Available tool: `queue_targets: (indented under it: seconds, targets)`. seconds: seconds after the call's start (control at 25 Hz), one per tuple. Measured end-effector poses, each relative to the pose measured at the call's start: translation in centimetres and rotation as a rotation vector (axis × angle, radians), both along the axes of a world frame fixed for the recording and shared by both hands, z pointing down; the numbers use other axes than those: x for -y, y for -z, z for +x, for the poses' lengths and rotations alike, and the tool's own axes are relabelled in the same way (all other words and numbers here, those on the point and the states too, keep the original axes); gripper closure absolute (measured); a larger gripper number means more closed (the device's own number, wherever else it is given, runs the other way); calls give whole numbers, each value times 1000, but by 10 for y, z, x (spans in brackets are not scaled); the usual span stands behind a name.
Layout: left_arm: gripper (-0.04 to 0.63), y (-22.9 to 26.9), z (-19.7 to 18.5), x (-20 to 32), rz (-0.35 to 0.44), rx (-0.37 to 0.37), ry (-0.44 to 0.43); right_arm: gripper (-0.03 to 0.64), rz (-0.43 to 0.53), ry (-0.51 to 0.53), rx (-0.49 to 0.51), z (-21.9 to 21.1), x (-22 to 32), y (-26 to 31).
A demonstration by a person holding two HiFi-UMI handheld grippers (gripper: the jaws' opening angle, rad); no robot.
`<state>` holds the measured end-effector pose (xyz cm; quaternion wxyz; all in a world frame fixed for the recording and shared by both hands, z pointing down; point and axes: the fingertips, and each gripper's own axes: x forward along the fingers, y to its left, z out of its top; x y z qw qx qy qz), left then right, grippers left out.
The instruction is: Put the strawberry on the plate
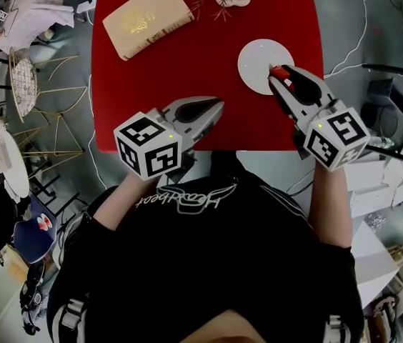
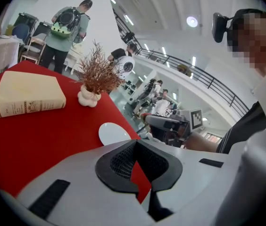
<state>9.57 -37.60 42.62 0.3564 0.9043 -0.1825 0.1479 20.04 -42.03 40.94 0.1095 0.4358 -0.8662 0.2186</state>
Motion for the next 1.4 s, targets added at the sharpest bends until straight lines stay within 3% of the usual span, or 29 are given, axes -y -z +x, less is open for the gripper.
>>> queue_targets:
  seconds: [0.16, 0.32, 0.64, 1.4]
  targets:
    - [589, -5, 2, 8, 32, 35, -10, 488, 1, 4, -72, 1, 15, -18]
    - [589, -12, 0, 15, 15, 37, 1, 488, -33, 5, -126, 1, 25, -44]
    - [589, -28, -8, 10, -42, 54, 16, 488, -106, 18, -375, 3, 37, -109]
    - [589, -42, -27, 18, -87, 67, 57, 488, -189, 74, -521, -8, 45, -148]
